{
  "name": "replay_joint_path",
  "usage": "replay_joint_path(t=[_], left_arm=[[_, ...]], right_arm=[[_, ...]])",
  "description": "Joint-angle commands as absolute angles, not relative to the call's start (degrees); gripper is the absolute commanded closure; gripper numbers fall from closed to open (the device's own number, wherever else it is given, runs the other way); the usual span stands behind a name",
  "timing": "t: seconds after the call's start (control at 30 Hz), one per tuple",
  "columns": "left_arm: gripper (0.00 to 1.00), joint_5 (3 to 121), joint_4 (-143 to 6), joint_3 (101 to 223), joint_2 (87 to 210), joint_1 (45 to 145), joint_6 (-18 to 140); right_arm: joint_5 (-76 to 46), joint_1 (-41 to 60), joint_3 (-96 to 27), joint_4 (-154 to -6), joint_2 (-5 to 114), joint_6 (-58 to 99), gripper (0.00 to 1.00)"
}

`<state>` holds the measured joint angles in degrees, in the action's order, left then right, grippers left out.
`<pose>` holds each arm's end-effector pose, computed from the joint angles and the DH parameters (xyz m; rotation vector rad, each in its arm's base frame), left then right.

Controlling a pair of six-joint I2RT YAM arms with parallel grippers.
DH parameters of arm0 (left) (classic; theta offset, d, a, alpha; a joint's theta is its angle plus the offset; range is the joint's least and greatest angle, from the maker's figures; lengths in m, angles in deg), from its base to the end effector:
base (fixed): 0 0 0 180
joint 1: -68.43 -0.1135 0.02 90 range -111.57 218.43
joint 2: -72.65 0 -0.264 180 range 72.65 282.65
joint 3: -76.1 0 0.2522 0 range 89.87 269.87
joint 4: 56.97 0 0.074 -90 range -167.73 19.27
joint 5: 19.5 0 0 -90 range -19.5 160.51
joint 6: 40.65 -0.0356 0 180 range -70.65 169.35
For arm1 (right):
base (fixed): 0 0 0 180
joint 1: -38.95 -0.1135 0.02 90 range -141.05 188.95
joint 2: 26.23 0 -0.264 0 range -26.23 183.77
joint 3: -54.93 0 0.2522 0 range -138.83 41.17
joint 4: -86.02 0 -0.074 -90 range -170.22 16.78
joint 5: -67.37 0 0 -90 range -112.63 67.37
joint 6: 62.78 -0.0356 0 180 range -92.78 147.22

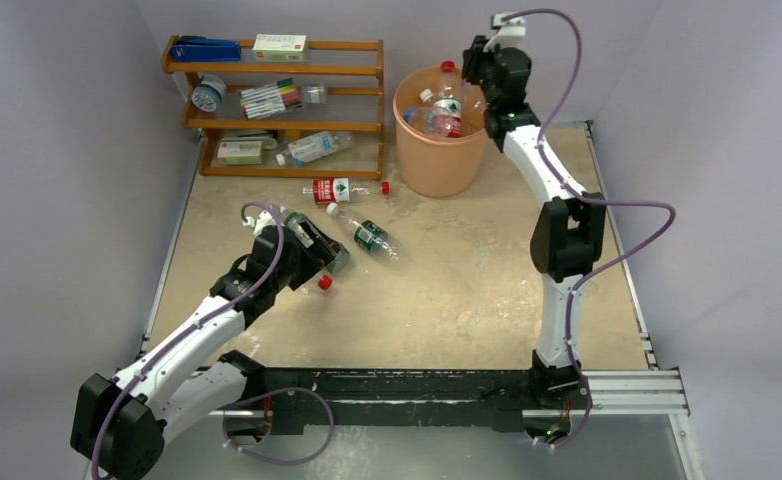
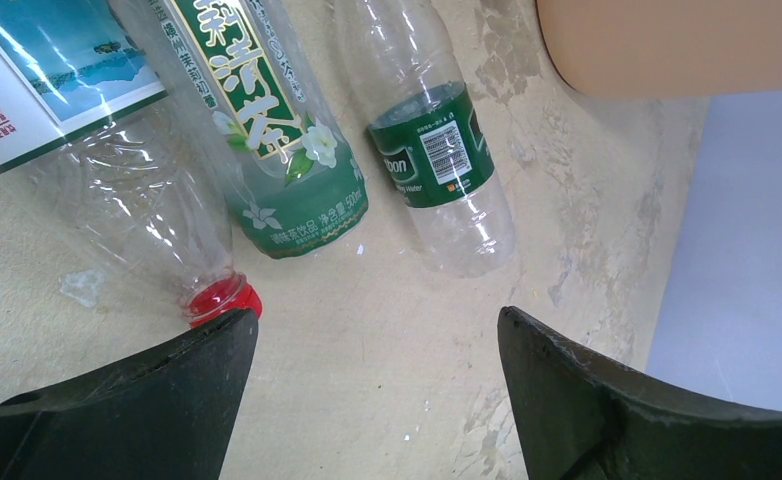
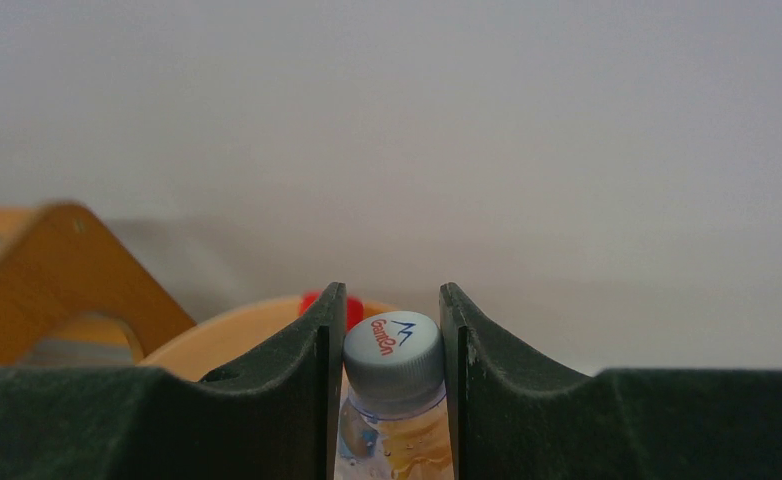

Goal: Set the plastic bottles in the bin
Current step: Place the plastic bottle in the trash bin.

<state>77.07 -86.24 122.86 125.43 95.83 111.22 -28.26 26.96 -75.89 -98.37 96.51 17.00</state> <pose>0.1798 -0.0886 0.2341 -0.7413 2.1608 -0.7367 0.5087 0.1045 0.3946 0.0621 1.3575 0.2599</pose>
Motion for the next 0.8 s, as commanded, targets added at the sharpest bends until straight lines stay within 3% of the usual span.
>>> replay_joint_path(t=[0.0,0.07,0.17,0.27,0.53,0.77], left_arm=[[0.1,76.54,-83.54,124.63,125.43,95.77,109.91],[0.1,76.49,-83.46,124.51,125.5,95.83,109.85],[0.1,76.27,-83.53,124.5,125.41,95.79,109.88],[0.1,76.24,-83.65,124.53,125.43,95.83,109.82],[0.1,76.06,-83.71,124.58,125.16,95.78,109.88],[0.1,76.15,-84.68,124.95,124.23,95.77,110.07]], right_arm=[[-36.07,22.48,-71.17,-103.43,92.36,24.53,0.71],[-36.74,21.77,-70.52,-101.01,92.54,24.24,0.63],[-36.54,21.72,-67.76,-98.22,90.25,22.35,0.3],[-35.77,21.72,-64.62,-97.66,86.56,21.61,0.2],[-35.36,22.28,-65.38,-87.86,78.64,19.08,0.08],[-32.27,25.19,-64.16,-74.88,76.26,13.16,0.16]])
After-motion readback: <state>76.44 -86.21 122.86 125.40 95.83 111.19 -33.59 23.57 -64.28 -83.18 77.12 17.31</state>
